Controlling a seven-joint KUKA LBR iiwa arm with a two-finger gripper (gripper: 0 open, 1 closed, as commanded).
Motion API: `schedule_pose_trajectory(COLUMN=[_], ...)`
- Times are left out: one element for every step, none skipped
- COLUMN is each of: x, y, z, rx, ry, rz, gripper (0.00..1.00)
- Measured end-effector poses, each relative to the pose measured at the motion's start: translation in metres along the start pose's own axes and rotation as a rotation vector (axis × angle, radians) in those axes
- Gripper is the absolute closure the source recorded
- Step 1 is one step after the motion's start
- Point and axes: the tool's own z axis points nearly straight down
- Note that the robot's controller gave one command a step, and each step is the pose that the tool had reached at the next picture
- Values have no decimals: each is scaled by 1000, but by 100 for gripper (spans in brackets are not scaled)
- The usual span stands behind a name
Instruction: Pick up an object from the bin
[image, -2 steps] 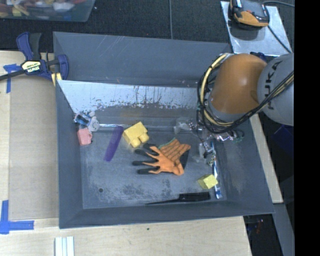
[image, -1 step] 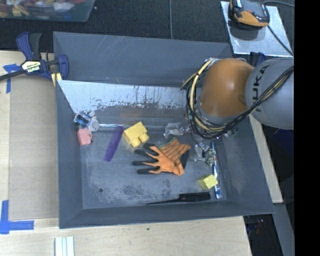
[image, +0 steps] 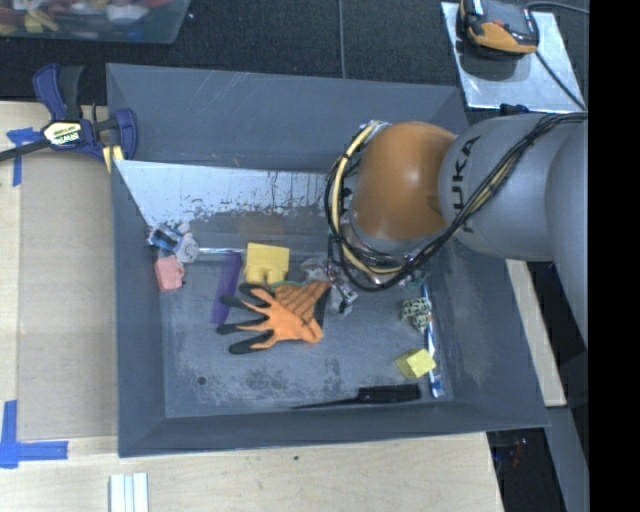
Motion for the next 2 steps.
schedule_pose_trajectory(x=[0,2], y=[0,1], z=[-1,-40], rx=[0,-3], ry=[0,6], rz=[0,0], gripper=[100,100])
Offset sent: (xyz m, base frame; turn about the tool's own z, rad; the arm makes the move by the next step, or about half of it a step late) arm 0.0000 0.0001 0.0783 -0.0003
